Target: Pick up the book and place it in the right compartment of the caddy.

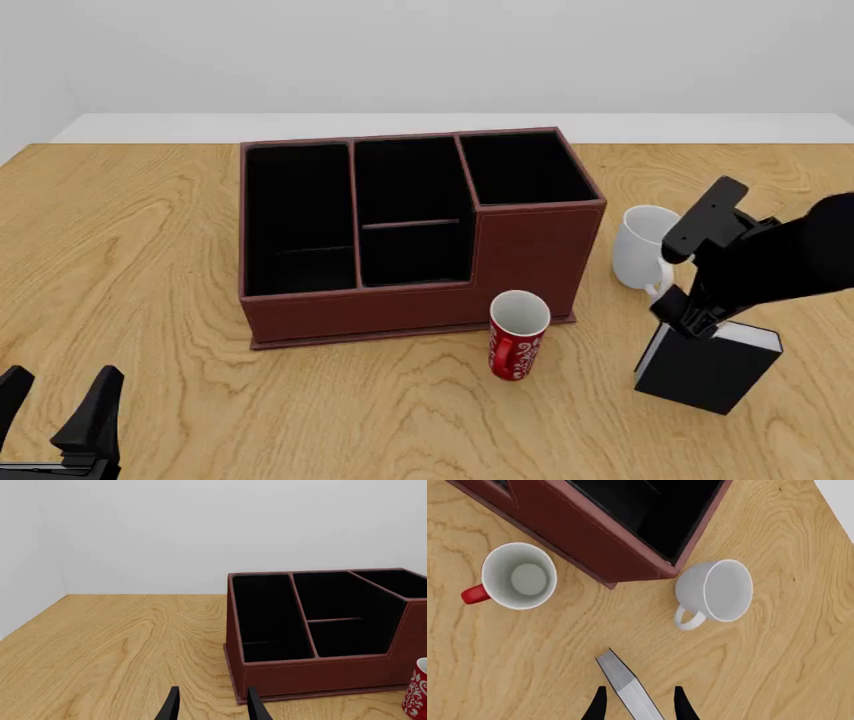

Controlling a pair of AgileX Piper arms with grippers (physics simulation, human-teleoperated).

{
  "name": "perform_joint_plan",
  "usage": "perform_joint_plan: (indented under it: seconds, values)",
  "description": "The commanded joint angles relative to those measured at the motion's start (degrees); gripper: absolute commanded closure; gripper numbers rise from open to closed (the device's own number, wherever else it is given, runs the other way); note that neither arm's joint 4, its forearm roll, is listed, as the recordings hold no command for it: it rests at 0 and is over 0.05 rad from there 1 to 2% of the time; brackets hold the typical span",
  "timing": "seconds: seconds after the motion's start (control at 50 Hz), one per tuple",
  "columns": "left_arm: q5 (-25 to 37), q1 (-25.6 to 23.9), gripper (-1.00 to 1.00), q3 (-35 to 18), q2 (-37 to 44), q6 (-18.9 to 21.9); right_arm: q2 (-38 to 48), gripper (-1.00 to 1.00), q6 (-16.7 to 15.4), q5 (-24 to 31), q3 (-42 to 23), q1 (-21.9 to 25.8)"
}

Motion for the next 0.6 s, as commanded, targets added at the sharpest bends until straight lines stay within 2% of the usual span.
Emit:
perform_joint_plan:
  seconds: [0.02,0.2,0.4,0.44,0.46,0.52,0.6]
  values:
    - [0.0,0.0,-1.00,0.0,0.0,0.0,1.5,-1.00,0.9,-2.4,2.1,0.4]
    - [0.0,0.0,-1.00,0.0,0.0,0.0,3.1,-1.00,1.9,-3.8,3.2,1.1]
    - [0.0,0.0,-1.00,0.0,0.0,0.0,5.9,-1.00,0.4,-5.0,3.6,-0.3]
    - [0.0,0.0,-1.00,0.0,0.0,0.0,5.8,-1.00,1.1,-4.8,3.6,0.1]
    - [0.0,0.0,-1.00,0.0,0.0,0.0,6.7,-1.00,0.0,-5.1,3.6,-0.8]
    - [0.0,0.0,-1.00,0.0,0.0,0.0,7.3,-1.00,-0.1,-4.9,3.4,-1.0]
    - [0.0,0.0,-1.00,0.0,0.0,0.0,9.4,-1.00,-2.5,-4.8,4.0,-3.2]
